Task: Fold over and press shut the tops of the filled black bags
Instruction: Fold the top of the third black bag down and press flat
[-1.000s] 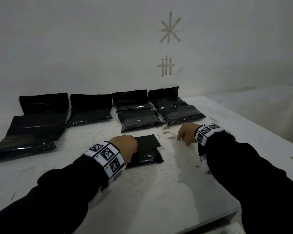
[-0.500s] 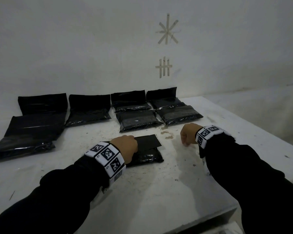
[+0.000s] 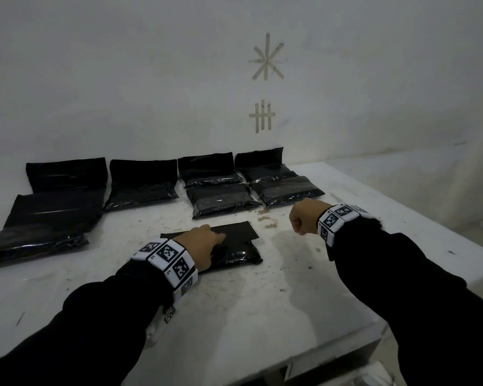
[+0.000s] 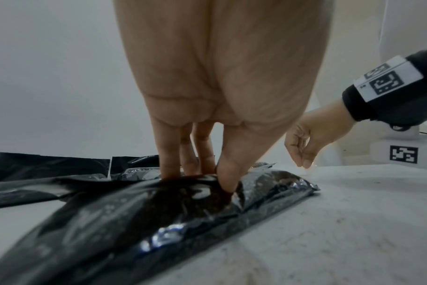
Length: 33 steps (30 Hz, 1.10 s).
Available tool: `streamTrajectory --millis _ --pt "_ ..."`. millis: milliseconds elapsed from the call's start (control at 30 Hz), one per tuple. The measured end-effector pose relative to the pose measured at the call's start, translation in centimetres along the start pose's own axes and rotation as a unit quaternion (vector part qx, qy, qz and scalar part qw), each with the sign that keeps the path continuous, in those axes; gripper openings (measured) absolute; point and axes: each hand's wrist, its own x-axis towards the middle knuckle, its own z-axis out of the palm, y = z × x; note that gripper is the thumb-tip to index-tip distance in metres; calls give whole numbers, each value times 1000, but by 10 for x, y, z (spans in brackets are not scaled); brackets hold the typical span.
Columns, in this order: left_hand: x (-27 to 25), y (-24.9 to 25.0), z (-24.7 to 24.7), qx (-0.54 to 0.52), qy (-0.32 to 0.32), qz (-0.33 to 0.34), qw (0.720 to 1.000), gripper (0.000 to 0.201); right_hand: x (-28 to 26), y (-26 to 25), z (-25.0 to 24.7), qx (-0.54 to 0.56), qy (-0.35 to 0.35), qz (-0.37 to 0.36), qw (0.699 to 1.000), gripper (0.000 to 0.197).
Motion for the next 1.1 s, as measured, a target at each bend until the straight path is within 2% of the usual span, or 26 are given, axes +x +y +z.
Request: streamTrajectory --millis 133,300,567,700,800,900,967,1000,1100 --pt "-3 2 4 0 14 -7 1000 54 -10 -5 -11 -48 -1 -4 999 17" --pt "-5 1 8 5 28 -13 1000 53 -22 -11 -15 -86 36 12 996 19" --pt "-10 1 9 33 31 -15 999 50 -27 -29 -28 -150 22 8 988 19" --pt "-11 3 7 41 24 -15 999 49 -27 -45 -40 -155 3 27 988 21" --pt "-12 3 8 44 28 -16 999 49 -32 -50 -52 -132 26 27 991 24" --pt "-11 2 9 35 42 -23 998 46 -37 -56 -63 -146 9 28 989 10" --pt "-9 0 10 16 52 -33 998 45 -37 -60 -68 -154 -20 21 988 28" --pt "-9 0 10 6 51 -34 998 46 -37 -61 -70 -149 -26 16 988 29" --pt "-9 1 11 -10 40 -30 999 46 -43 -65 -78 -142 -2 -1 990 17"
